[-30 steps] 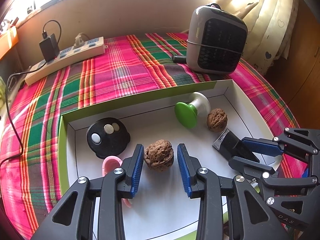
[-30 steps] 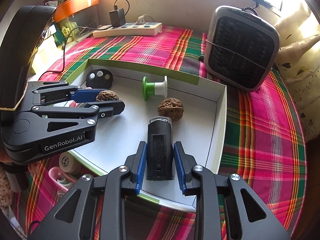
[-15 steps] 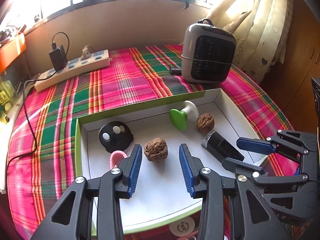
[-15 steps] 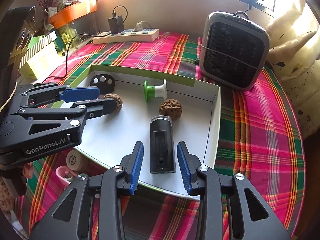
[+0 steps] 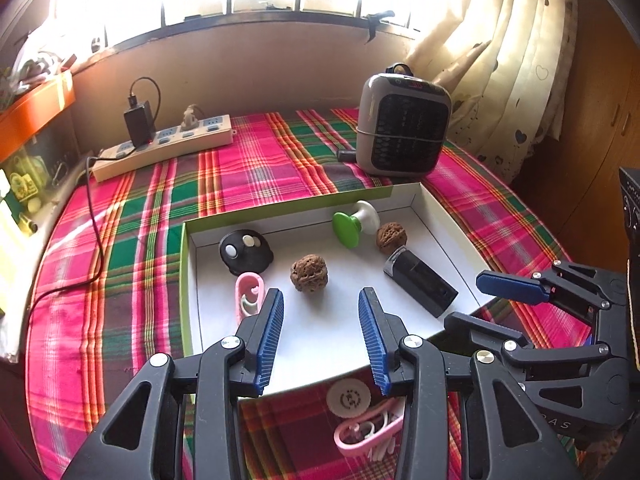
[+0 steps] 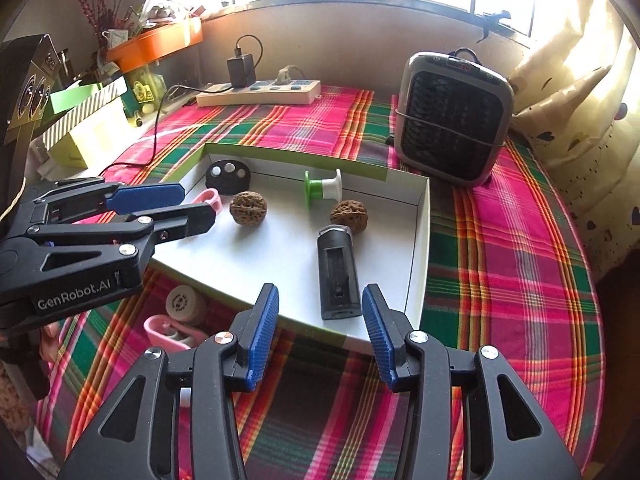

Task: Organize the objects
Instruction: 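Withdraw both grippers from the box toward the pink clip and white ball, then grasp the pink clip with the left gripper while the right moves toward the white ball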

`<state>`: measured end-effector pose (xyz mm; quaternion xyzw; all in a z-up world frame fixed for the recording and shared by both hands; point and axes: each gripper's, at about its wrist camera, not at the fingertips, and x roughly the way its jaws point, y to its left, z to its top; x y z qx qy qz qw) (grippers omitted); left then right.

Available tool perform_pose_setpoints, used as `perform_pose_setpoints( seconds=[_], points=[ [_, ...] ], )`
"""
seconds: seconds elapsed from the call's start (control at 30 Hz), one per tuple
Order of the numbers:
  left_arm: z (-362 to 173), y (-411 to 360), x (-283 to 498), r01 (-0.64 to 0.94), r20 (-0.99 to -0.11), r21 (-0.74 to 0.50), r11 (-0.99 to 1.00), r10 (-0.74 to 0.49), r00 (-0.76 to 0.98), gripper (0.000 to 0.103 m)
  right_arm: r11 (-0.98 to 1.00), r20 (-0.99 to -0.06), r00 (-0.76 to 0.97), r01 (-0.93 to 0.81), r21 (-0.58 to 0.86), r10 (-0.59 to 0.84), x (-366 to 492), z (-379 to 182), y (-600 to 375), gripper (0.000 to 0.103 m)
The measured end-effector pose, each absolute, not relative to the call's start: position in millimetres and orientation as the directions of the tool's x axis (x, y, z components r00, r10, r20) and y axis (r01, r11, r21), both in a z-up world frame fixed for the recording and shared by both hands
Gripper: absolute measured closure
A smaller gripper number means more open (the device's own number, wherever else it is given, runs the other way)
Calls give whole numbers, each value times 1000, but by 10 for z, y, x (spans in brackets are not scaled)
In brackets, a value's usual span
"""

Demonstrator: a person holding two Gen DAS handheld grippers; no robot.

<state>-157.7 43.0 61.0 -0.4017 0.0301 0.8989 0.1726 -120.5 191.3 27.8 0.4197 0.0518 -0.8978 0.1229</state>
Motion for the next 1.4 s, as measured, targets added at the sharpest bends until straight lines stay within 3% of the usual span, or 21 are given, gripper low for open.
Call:
perform_pose_setpoints(
  seconds=[0.47,0.83,1.33,1.4],
  points=[
    [623,113,-1178,-287,-700,-161,-944,315,-641,65,-948,-741,-622,314,57,-251,-808,242,1801,58],
    [382,27,-1021,-268,-735,-206,-941,330,-592,65,-905,-748,-567,414,102,-344,-631,85,1586,58],
    [208,72,-1043,-307,-753,-275,-911,403,-520,62,-888,-777,-524,449,95,-348,-638,-115,1434,58],
    [205,91,-1045,-315,-752,-279,-907,410,-515,62,-888,-776,-526,451,92,-347,-632,-115,1443,63]
  ],
)
